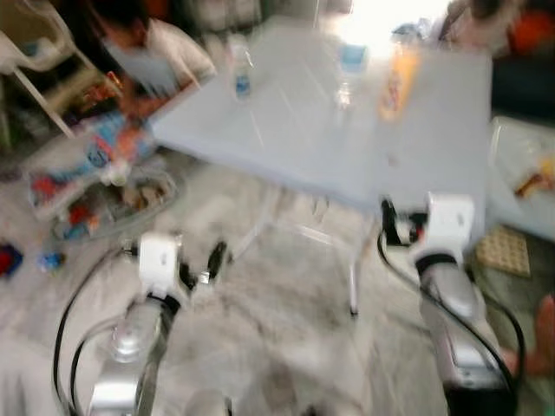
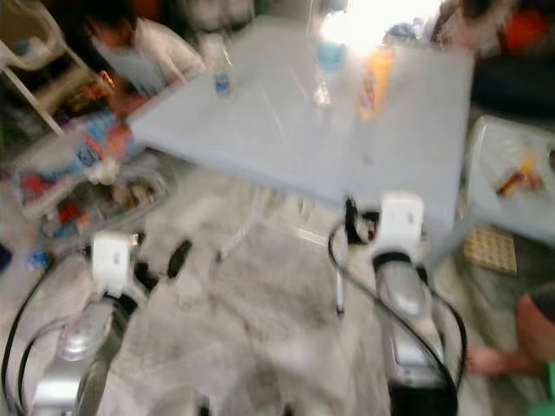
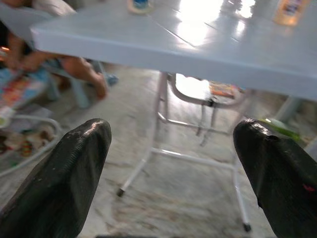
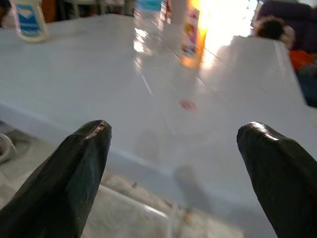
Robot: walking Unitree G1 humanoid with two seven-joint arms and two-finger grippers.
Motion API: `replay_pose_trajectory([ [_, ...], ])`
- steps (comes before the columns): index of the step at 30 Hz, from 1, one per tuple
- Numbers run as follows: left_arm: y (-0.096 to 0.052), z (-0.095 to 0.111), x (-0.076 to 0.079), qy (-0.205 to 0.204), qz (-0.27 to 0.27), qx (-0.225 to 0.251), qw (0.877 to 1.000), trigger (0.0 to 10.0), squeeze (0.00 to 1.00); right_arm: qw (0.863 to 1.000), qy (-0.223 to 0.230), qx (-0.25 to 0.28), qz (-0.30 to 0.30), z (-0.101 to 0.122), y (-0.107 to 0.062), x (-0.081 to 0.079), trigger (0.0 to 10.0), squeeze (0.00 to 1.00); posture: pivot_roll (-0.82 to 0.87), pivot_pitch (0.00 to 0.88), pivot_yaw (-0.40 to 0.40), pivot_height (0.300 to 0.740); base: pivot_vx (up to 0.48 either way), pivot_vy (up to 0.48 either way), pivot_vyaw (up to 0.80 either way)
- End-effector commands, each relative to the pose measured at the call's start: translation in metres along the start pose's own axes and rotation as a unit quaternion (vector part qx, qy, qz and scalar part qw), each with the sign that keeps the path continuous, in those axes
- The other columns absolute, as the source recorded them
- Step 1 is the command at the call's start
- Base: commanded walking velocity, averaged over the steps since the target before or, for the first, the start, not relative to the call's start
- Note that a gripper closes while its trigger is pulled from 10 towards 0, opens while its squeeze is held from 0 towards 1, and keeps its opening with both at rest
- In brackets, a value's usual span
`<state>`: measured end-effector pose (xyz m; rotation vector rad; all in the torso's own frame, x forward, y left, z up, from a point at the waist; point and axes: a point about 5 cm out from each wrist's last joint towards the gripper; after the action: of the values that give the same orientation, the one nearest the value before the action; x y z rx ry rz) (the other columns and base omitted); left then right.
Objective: Restocking fridge
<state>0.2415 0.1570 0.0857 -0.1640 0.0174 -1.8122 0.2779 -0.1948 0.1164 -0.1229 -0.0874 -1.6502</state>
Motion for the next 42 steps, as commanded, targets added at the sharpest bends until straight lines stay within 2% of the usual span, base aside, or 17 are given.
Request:
replay_pose_trajectory([
  [1, 0.001, 0.005, -0.007, 0.011, 0.012, 0.010, 1.000, 10.0, 0.00, 1.000, 0.002, 0.014, 0.009, 0.005, 0.004, -0.009, 10.0, 0.00, 0.04, 0.084, -0.032, 0.740, 0.461, 0.000, 0.00],
  [6, 0.006, 0.010, -0.009, 0.037, 0.023, 0.024, 0.999, 10.0, 0.00, 1.000, -0.008, 0.023, 0.011, 0.008, 0.007, -0.010, 10.0, 0.00, 0.04, 0.090, -0.036, 0.740, 0.437, 0.048, 0.00],
  [9, 0.008, 0.012, -0.014, 0.039, 0.034, 0.030, 0.998, 10.0, 0.00, 0.999, -0.023, 0.029, 0.019, 0.010, 0.009, -0.012, 10.0, 0.00, 0.04, 0.094, -0.037, 0.740, 0.415, 0.080, 0.00],
  [14, 0.009, 0.012, -0.017, 0.028, 0.041, 0.030, 0.998, 10.0, 0.00, 0.999, -0.024, 0.036, 0.024, 0.011, 0.009, -0.014, 10.0, 0.00, 0.04, 0.096, -0.038, 0.740, 0.415, 0.192, 0.76],
  [29, 0.011, 0.008, -0.014, 0.022, 0.036, 0.023, 0.999, 10.0, 0.00, 0.999, -0.030, 0.042, 0.015, 0.012, 0.012, -0.013, 10.0, 0.00, 0.03, 0.099, -0.037, 0.740, 0.355, 0.313, 0.11],
  [39, 0.013, 0.007, -0.008, 0.035, 0.021, 0.024, 0.999, 10.0, 0.00, 0.995, -0.069, 0.063, -0.018, 0.019, 0.020, -0.006, 10.0, 0.00, 0.04, 0.093, -0.036, 0.740, 0.294, 0.379, 0.00],
  [42, 0.013, 0.005, -0.007, 0.028, 0.020, 0.015, 0.999, 10.0, 0.00, 0.995, -0.066, 0.064, -0.020, 0.020, 0.023, -0.006, 10.0, 0.00, 0.04, 0.093, -0.036, 0.740, 0.307, 0.369, 0.00],
])
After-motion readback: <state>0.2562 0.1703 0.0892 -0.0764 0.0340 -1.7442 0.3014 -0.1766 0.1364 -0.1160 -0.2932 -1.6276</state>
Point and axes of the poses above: a point about 5 cm out from each wrist's last joint towards the gripper, its own y axis pointing out of the wrist towards the gripper, its own z axis along the axis of the wrist's last joint, x = y × z, and after that the axes turned 3 degrees about -y, right-handed
